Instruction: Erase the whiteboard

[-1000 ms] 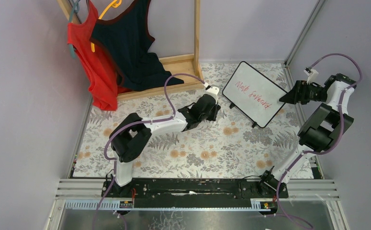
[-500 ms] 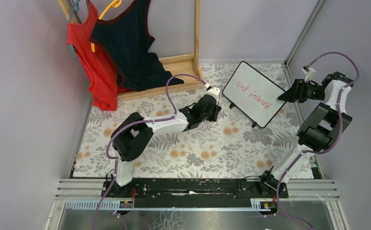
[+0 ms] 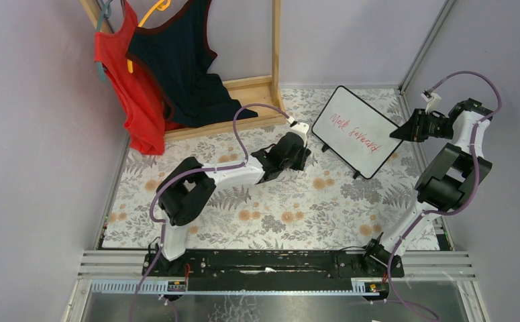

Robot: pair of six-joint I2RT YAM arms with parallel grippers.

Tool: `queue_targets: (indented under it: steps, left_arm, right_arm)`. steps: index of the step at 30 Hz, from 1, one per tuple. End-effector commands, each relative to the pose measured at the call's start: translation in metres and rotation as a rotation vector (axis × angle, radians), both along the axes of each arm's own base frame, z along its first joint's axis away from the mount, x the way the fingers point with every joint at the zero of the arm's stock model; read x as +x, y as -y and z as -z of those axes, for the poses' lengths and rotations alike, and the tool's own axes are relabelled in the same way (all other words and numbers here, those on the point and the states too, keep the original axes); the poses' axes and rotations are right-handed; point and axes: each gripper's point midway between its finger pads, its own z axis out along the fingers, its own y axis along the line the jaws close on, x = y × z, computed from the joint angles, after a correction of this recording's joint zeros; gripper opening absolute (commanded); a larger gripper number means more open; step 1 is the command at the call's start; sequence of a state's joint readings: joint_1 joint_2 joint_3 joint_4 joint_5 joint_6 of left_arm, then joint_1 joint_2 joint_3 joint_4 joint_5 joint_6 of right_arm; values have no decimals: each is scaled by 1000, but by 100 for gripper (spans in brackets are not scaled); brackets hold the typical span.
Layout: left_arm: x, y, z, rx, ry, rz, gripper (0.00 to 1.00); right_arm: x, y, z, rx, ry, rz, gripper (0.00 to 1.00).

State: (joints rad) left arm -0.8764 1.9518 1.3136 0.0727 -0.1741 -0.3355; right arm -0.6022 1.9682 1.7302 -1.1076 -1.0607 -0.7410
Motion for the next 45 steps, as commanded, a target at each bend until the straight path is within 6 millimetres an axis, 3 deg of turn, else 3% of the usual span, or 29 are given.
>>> queue_targets:
  steps: [1,7,18,29,34,40,45]
  left_arm:
    - [5,12,-11,-36,21,14,0]
    - [5,12,-12,-36,21,15,0]
    - [17,22,-27,-46,72,33,0]
    - [74,42,-82,-151,179,108,0]
    - [94,64,-98,-182,226,179,0]
    - [108,87,-94,-232,236,251,0]
    - [113,89,-86,-261,269,258,0]
  right_arm:
    - [7,-3,-12,8,39,-9,22]
    - [8,-2,-10,1,33,-5,0]
    - [3,-4,-4,-5,20,-19,0]
    - [-7,-7,7,-13,4,-66,0]
    - [-12,-10,12,-6,-4,-92,0]
    - [-16,-10,14,-15,-5,-107,0]
    - [-17,-11,13,-17,-6,-108,0]
